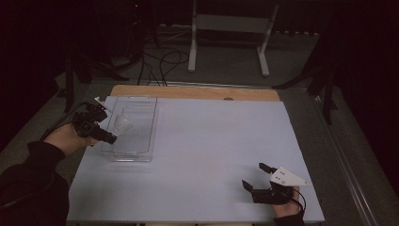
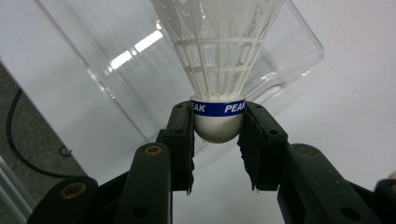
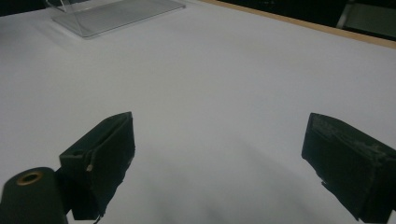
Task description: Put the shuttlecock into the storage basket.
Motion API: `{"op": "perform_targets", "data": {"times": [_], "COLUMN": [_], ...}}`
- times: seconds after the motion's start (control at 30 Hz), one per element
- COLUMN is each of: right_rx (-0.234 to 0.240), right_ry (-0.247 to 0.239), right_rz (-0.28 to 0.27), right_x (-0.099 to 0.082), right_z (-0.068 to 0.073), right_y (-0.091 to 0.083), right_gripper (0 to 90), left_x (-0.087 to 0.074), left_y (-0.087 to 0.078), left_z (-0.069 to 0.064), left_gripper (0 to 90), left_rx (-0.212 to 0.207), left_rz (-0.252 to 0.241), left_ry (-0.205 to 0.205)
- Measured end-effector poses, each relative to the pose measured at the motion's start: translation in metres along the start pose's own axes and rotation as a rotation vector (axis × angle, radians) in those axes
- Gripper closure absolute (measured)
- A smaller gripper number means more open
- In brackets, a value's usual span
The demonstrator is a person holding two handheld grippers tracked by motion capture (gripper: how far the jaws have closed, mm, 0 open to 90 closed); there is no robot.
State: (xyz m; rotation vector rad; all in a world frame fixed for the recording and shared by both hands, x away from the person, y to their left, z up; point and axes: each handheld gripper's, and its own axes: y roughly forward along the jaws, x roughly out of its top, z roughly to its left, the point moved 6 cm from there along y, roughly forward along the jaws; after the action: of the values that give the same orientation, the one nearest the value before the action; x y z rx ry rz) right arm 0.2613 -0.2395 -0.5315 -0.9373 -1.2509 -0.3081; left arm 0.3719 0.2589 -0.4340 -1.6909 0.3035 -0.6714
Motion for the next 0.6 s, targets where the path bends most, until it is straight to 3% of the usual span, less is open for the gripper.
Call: {"op": "perform_targets", "data": {"times": [0.23, 0.43, 0.6], "right_rx": [0.0, 0.0, -0.001], "right_ry": [-0.003, -0.002, -0.004], "right_rz": [0.004, 0.011, 0.012], "right_x": [0.0, -0.001, -0.001], "right_z": [0.0, 0.0, 0.0], "right_y": [0.001, 0.001, 0.001], "right_gripper": [9.6, 9.6, 9.6], "left_x": [-0.001, -0.001, -0.004], "left_y": [0.004, 0.011, 0.023], "left_z": [0.006, 0.005, 0.006], "left_gripper": [66.6, 66.5, 66.5], "left_rx": [0.038, 0.038, 0.06], "left_rz": [0.011, 0.004, 0.011], "left_ry": [-0.035, -0.069, -0.035]}}
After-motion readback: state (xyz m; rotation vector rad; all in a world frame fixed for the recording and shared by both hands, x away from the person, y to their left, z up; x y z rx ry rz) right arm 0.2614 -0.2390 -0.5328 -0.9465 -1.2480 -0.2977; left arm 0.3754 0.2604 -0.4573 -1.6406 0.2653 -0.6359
